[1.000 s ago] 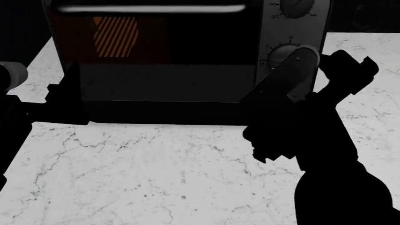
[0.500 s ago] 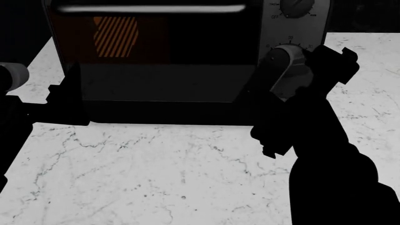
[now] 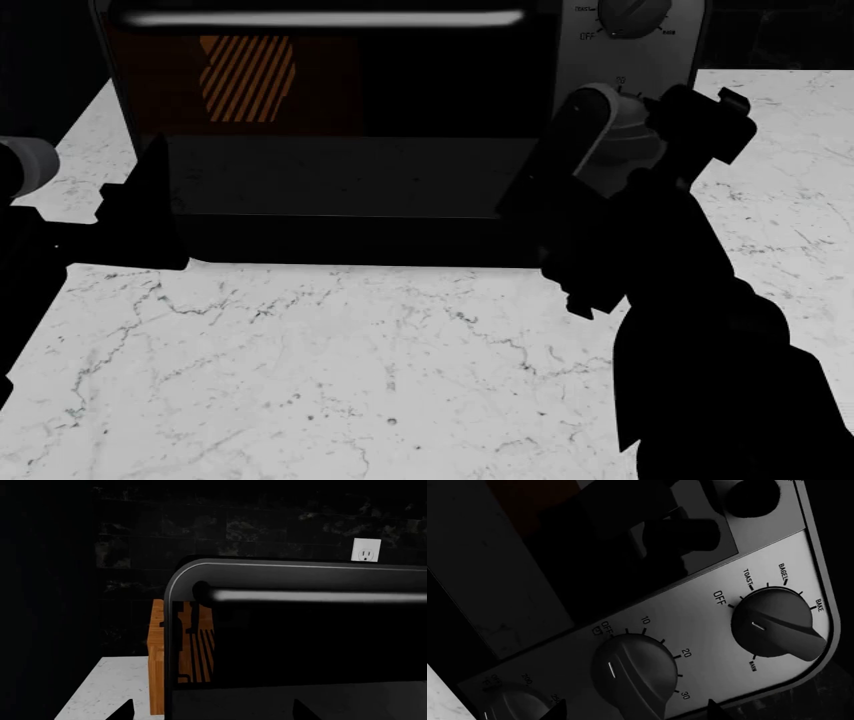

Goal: Turn on the toaster oven by setting the timer.

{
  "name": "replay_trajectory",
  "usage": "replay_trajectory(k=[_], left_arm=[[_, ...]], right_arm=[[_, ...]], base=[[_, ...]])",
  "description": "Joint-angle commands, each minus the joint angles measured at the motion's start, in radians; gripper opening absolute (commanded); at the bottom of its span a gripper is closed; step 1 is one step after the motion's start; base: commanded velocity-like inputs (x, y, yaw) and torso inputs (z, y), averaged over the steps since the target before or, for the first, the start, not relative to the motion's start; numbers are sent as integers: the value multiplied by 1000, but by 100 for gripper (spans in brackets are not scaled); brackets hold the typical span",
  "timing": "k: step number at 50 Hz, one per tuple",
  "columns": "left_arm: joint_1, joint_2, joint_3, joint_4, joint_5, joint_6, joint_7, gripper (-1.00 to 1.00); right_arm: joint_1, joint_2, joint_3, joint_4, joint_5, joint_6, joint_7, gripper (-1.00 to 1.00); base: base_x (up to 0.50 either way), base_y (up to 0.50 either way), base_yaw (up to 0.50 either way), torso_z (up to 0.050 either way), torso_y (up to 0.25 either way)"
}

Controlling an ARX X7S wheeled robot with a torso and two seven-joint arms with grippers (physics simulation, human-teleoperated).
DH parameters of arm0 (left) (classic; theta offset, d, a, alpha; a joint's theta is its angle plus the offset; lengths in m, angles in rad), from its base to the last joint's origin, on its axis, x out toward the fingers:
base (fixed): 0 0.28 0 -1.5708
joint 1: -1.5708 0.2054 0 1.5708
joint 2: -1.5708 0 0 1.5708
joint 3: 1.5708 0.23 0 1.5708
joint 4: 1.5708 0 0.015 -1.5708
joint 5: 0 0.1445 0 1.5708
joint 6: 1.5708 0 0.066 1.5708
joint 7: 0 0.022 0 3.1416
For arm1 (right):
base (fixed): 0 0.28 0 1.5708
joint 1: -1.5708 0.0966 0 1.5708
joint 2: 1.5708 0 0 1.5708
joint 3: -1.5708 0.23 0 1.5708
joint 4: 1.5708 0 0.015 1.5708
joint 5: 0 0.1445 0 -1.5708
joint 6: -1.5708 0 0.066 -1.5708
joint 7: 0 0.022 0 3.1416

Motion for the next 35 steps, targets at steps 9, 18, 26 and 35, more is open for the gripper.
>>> replay_trajectory(k=[9, 18, 26, 35], left_arm=[[4, -8, 5, -11, -7, 16, -5, 100], [1, -12, 13, -26, -7, 27, -4, 100], [-4, -12, 21, -37, -6, 36, -6, 100], [-2, -17, 21, -31, -12, 34, -11, 100]], right_arm=[[39, -36, -18, 140, 0, -68, 3, 100], [70, -50, -32, 199, -6, -95, -7, 100], [83, -58, -45, 232, -12, -117, -11, 100], [94, -65, -53, 254, -15, -128, -14, 100]], base=[[0, 0, 0, 0, 0], [0, 0, 0, 0, 0], [0, 0, 0, 0, 0], [0, 0, 0, 0, 0]])
